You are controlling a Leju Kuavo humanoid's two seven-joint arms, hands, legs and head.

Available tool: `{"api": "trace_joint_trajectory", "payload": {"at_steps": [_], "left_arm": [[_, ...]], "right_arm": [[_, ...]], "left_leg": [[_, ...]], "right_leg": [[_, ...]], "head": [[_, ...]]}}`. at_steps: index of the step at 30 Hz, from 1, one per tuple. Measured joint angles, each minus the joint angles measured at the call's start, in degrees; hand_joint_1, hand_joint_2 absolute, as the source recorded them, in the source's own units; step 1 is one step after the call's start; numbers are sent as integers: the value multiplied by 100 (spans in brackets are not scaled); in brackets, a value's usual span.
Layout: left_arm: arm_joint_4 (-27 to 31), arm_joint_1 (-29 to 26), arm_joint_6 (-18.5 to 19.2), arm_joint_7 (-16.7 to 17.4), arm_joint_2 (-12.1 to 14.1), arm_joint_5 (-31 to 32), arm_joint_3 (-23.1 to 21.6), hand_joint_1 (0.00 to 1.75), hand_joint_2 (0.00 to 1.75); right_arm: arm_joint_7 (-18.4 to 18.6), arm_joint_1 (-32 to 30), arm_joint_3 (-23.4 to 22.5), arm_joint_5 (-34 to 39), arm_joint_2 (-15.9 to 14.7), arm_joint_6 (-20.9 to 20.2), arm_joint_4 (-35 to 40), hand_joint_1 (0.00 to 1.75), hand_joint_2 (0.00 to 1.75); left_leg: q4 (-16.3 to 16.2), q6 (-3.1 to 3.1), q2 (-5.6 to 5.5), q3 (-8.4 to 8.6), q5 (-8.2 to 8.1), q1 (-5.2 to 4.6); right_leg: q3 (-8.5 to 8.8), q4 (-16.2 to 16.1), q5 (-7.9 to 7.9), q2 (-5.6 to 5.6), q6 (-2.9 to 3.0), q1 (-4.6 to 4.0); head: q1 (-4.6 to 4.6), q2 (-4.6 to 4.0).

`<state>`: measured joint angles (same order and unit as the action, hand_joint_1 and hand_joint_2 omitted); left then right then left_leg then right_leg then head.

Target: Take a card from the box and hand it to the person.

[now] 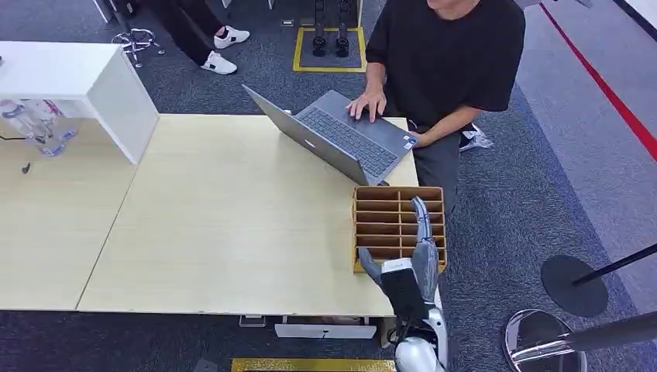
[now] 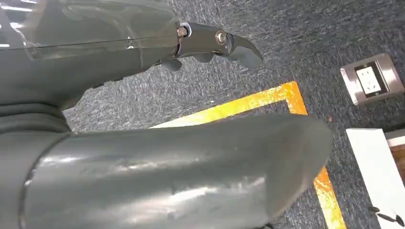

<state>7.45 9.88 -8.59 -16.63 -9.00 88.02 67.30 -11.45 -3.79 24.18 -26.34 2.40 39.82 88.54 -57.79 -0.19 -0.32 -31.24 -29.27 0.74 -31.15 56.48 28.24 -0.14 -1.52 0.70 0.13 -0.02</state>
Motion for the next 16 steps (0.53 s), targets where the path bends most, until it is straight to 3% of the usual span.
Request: {"api": "trace_joint_trajectory", "payload": {"at_steps": [16], "left_arm": [[-2, -37, -46, 42, 2, 0, 20, 0, 0]], "right_arm": [[-372, -358, -673, -345, 479, 20, -168, 0, 175]], "left_leg": [[0, 0, 0, 1, 0, 0]], "right_leg": [[0, 0, 0, 1, 0, 0]], "head": [[0, 0]]}}
